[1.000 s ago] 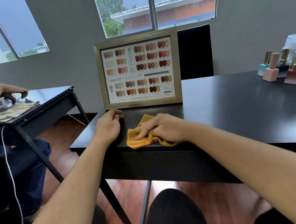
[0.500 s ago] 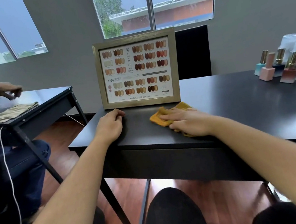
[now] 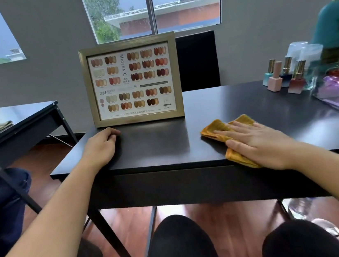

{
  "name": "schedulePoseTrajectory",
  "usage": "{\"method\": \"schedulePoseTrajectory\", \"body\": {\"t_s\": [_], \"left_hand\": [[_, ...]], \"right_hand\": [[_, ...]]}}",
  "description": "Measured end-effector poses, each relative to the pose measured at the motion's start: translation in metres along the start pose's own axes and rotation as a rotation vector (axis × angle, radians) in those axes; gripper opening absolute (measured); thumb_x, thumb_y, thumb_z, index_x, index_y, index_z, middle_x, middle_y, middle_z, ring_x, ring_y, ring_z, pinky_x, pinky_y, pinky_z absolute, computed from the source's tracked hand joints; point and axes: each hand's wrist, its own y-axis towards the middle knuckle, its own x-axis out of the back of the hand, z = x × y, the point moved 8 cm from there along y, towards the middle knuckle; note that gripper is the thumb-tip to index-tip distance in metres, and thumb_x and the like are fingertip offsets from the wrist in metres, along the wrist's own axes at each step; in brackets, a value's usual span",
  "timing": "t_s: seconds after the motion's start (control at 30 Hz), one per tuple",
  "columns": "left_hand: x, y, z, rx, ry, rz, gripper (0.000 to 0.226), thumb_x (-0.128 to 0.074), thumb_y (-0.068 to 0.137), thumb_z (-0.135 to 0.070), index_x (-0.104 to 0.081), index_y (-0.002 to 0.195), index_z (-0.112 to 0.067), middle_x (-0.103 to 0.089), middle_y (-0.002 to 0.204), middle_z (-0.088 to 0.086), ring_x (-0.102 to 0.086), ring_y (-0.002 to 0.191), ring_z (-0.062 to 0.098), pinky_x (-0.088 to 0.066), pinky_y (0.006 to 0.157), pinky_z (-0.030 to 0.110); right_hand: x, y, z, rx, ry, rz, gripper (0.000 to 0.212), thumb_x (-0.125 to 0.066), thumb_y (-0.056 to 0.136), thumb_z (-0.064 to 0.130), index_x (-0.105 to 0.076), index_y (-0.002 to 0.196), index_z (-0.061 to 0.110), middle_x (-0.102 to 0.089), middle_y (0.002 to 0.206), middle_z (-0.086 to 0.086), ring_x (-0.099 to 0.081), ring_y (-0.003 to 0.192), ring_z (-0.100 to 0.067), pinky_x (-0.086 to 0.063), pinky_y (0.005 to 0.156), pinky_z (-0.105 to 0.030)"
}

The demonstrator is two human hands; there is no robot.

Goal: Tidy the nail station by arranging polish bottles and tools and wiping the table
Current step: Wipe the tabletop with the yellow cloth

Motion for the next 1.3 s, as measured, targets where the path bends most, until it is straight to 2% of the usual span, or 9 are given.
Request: {"method": "schedulePoseTrajectory", "body": {"t_s": [0.1, 0.23, 0.4, 0.5, 0.63, 0.8, 1.03, 1.13, 1.3], "left_hand": [[-0.001, 0.000, -0.001, -0.002, 0.028, 0.007, 0.026, -0.039, 0.096, -0.020, -0.062, 0.107, -0.026, -0.061, 0.122, 0.002, -0.050, 0.115, 0.023, -0.034, 0.091, 0.029], [-0.003, -0.001, -0.007, -0.030, 0.079, 0.026, 0.026, -0.039, 0.096, -0.019, -0.062, 0.108, -0.024, -0.059, 0.124, 0.003, -0.049, 0.117, 0.025, -0.035, 0.094, 0.033], [-0.003, -0.003, -0.012, -0.040, 0.082, 0.031, 0.027, -0.039, 0.096, -0.016, -0.062, 0.109, -0.020, -0.058, 0.125, 0.006, -0.048, 0.118, 0.025, -0.034, 0.099, 0.034], [-0.001, -0.004, -0.012, -0.035, 0.053, 0.029, 0.027, -0.039, 0.096, -0.015, -0.063, 0.108, -0.019, -0.058, 0.125, 0.006, -0.048, 0.119, 0.024, -0.033, 0.100, 0.033], [-0.001, -0.005, -0.011, -0.034, 0.029, 0.031, 0.026, -0.040, 0.096, -0.015, -0.064, 0.107, -0.018, -0.059, 0.121, 0.006, -0.049, 0.116, 0.024, -0.034, 0.099, 0.033], [0.000, -0.003, -0.006, 0.000, -0.023, 0.043, 0.025, -0.040, 0.096, -0.017, -0.064, 0.101, -0.023, -0.060, 0.117, 0.004, -0.050, 0.113, 0.021, -0.035, 0.097, 0.032], [-0.002, -0.004, -0.008, -0.002, 0.022, 0.036, 0.025, -0.040, 0.096, -0.018, -0.064, 0.104, -0.023, -0.059, 0.120, 0.003, -0.050, 0.115, 0.022, -0.034, 0.096, 0.033], [-0.002, -0.005, -0.010, 0.003, 0.024, 0.036, 0.026, -0.040, 0.096, -0.018, -0.064, 0.105, -0.023, -0.058, 0.123, 0.003, -0.049, 0.116, 0.023, -0.034, 0.098, 0.033], [-0.001, -0.006, -0.012, -0.001, 0.035, 0.030, 0.027, -0.039, 0.096, -0.017, -0.063, 0.107, -0.021, -0.058, 0.124, 0.004, -0.048, 0.117, 0.023, -0.033, 0.098, 0.032]], "right_hand": [[0.002, -0.002, -0.021, -0.141, -0.002, -0.017, 0.051, -0.007, 0.091, 0.058, 0.005, 0.141, 0.050, 0.002, 0.159, 0.015, 0.004, 0.145, -0.006, -0.001, 0.119, -0.040], [-0.003, 0.012, 0.004, -0.303, -0.067, -0.073, 0.061, -0.008, 0.092, 0.059, -0.002, 0.149, 0.039, 0.002, 0.160, 0.000, 0.002, 0.147, -0.024, -0.002, 0.114, -0.055], [-0.013, 0.044, 0.092, -0.183, -0.029, -0.158, 0.067, -0.009, 0.090, 0.061, -0.009, 0.150, 0.030, -0.004, 0.160, -0.009, -0.001, 0.146, -0.034, 0.002, 0.112, -0.061], [-0.014, 0.045, 0.101, -0.105, -0.039, -0.175, 0.065, -0.009, 0.092, 0.059, -0.010, 0.150, 0.029, -0.006, 0.160, -0.009, -0.002, 0.146, -0.032, -0.002, 0.114, -0.059], [-0.007, 0.021, 0.074, -0.031, -0.076, -0.232, 0.058, -0.011, 0.094, 0.055, -0.012, 0.149, 0.037, -0.012, 0.159, 0.003, -0.009, 0.147, -0.021, -0.009, 0.117, -0.048], [0.007, -0.020, -0.009, -0.145, -0.108, -0.228, 0.054, -0.012, 0.093, 0.051, -0.010, 0.147, 0.045, -0.013, 0.158, 0.012, -0.011, 0.146, -0.012, -0.011, 0.118, -0.039], [0.011, -0.023, -0.091, -0.432, 0.004, -0.020, 0.054, -0.013, 0.096, 0.054, -0.002, 0.148, 0.042, 0.004, 0.160, 0.008, 0.002, 0.147, -0.017, -0.002, 0.116, -0.046], [0.011, 0.005, -0.067, -0.425, 0.001, -0.017, 0.058, -0.014, 0.095, 0.056, -0.001, 0.149, 0.040, 0.005, 0.160, 0.003, 0.003, 0.147, -0.023, 0.000, 0.116, -0.049], [-0.002, 0.059, 0.023, -0.246, 0.002, -0.025, 0.061, -0.016, 0.093, 0.057, -0.003, 0.149, 0.037, 0.004, 0.160, 0.000, 0.005, 0.147, -0.028, 0.003, 0.115, -0.055]]}}
